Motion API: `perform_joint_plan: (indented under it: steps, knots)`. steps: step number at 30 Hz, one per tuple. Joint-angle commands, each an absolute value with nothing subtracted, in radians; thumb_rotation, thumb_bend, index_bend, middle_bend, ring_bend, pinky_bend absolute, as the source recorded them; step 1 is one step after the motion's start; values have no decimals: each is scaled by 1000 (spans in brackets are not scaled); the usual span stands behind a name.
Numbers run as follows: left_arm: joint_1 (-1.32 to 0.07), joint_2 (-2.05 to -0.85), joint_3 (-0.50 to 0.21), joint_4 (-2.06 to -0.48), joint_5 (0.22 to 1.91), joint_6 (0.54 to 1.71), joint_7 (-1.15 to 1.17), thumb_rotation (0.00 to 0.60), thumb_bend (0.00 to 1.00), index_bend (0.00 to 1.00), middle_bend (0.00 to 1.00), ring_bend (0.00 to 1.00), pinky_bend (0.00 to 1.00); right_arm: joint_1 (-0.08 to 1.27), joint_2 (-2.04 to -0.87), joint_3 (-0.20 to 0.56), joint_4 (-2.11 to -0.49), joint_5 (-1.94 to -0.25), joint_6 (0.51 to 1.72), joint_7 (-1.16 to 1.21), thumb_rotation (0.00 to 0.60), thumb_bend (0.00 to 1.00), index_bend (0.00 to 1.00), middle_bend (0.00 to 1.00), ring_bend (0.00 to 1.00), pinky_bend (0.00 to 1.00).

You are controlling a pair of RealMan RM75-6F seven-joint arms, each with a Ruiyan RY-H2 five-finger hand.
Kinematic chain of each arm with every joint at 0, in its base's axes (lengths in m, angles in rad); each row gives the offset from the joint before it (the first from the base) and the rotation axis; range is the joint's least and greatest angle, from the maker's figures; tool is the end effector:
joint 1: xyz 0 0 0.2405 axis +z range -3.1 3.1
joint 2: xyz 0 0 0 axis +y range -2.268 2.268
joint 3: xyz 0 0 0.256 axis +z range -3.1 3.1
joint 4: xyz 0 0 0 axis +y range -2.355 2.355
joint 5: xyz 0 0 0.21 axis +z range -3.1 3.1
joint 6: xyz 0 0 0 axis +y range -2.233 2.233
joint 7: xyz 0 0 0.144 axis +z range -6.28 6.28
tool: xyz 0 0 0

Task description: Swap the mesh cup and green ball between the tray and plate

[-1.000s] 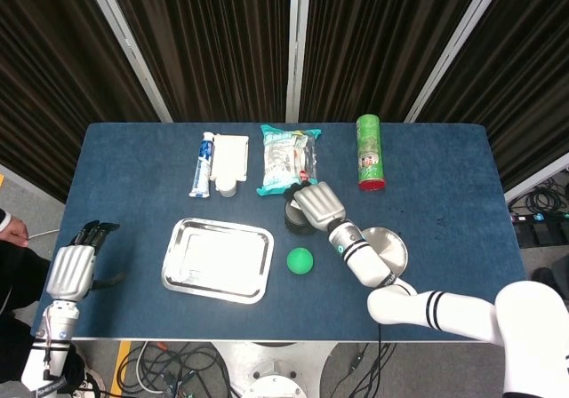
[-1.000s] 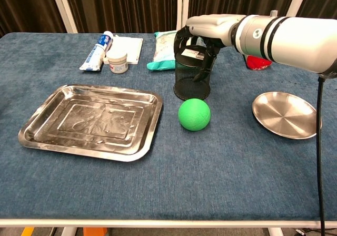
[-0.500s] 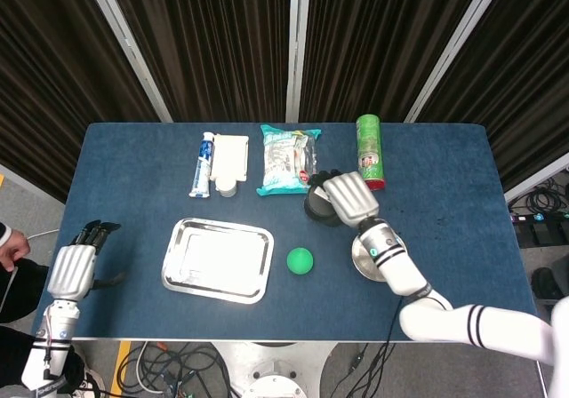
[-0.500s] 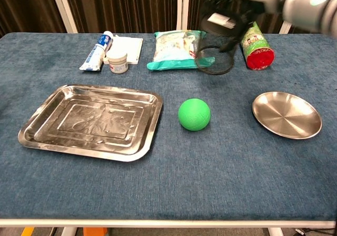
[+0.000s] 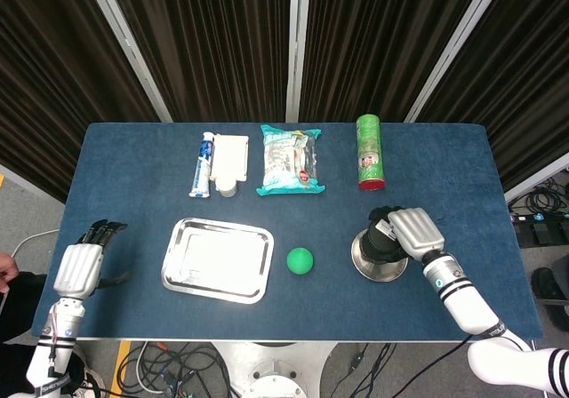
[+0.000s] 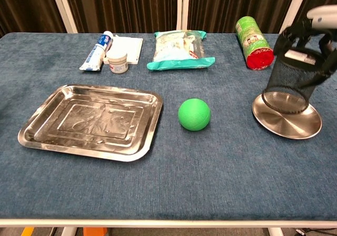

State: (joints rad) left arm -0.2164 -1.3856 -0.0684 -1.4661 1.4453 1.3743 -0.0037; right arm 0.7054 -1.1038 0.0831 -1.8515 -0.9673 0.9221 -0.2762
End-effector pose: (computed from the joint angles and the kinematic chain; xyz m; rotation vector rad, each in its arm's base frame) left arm -0.2935 0.2241 0.0745 -1.4326 -1.0238 -1.0085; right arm -0.1842 -0.3136 0.0839 1.8195 -1.1206 0.7529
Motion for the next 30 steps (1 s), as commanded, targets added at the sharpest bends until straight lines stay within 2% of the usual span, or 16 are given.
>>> perform_joint_plan:
  steps: [1,8,12,17,22,26,30]
  knots:
    - [-217,-1386,-69,-1466,1445,1374,-4,600,48,207,189,108,300,703,-1121,74,-1834,-973,909,-273,600,176,523,408,380,699]
    - [-217,-1391,-68,-1450,1443,1370,-20,600,47,207,189,108,300,717,-1165,63,-1798,-943,895,-321,600,176,513,399,381,695]
    - [-217,-1394,-69,-1444,1446,1375,-21,600,47,207,189,108,300,719,-1190,60,-1777,-939,902,-339,600,169,479,370,352,651]
    - [-216,-1393,-67,-1448,1452,1380,-17,600,48,207,189,108,299,714,-1202,61,-1765,-964,905,-329,600,131,341,269,189,463]
    - [-217,-1387,-65,-1460,1463,1386,-12,600,48,207,189,108,299,702,-1174,62,-1779,-1009,888,-279,600,40,111,137,27,256]
    - [-220,-1386,-61,-1469,1470,1385,-4,600,47,207,189,108,299,692,-1151,64,-1789,-1041,882,-244,600,0,3,74,0,181]
    - [-225,-1384,-57,-1479,1475,1376,4,600,47,207,188,108,298,677,-1122,64,-1811,-1071,888,-217,600,0,0,60,0,174]
